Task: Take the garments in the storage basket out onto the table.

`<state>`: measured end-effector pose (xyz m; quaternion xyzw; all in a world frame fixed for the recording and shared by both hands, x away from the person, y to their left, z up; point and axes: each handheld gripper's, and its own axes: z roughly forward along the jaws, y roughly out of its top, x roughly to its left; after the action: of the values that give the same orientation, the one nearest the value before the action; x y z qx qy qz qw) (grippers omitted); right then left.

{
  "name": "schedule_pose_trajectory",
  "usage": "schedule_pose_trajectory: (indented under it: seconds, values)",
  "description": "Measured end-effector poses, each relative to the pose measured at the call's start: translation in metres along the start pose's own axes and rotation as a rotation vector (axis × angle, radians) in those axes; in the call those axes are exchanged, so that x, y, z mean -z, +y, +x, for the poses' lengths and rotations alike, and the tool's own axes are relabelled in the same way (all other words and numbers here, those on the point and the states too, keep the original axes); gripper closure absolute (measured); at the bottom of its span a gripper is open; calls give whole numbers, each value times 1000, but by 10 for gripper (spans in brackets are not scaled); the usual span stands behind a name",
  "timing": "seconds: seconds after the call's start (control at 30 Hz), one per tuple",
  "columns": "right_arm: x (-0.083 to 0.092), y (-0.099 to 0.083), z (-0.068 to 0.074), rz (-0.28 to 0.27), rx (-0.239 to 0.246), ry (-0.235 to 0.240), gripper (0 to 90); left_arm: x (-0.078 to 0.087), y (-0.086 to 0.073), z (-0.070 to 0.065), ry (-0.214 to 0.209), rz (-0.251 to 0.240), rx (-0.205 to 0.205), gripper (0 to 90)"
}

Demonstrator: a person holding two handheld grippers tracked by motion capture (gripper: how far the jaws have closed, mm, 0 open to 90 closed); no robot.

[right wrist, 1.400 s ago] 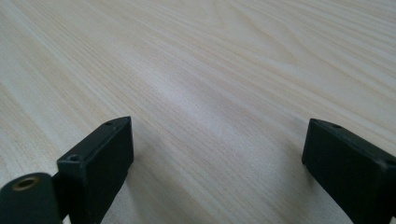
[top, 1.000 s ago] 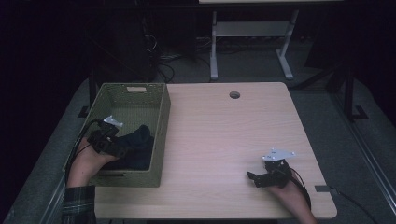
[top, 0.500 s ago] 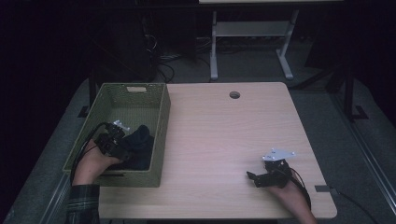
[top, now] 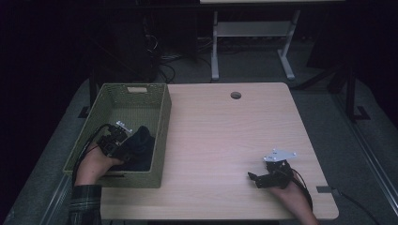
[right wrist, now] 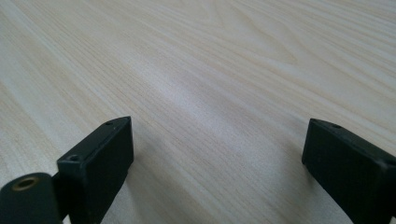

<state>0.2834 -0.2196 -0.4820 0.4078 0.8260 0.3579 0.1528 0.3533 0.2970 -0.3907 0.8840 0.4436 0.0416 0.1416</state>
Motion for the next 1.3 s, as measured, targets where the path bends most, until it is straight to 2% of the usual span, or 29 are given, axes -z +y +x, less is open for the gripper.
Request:
schedule_pose_trajectory:
  seconds: [0.27, 0.4, 0.77, 0.93, 1.3]
  values:
    - [0, 0, 0, -1, 2, 0, 86, 1, 0, 3, -15, -4, 29, 523]
    - [0, 0, 0, -2, 1, -1, 86, 4, 1, 4, -22, -9, 31, 559]
    - [0, 0, 0, -1, 1, -1, 86, 26, 6, 5, -28, -40, 13, 565]
    - [0, 0, 0, -1, 1, -1, 86, 46, 10, 6, -25, -61, -4, 565]
    - [0, 0, 0, -2, 2, -1, 86, 73, 15, 8, -7, -90, -18, 564]
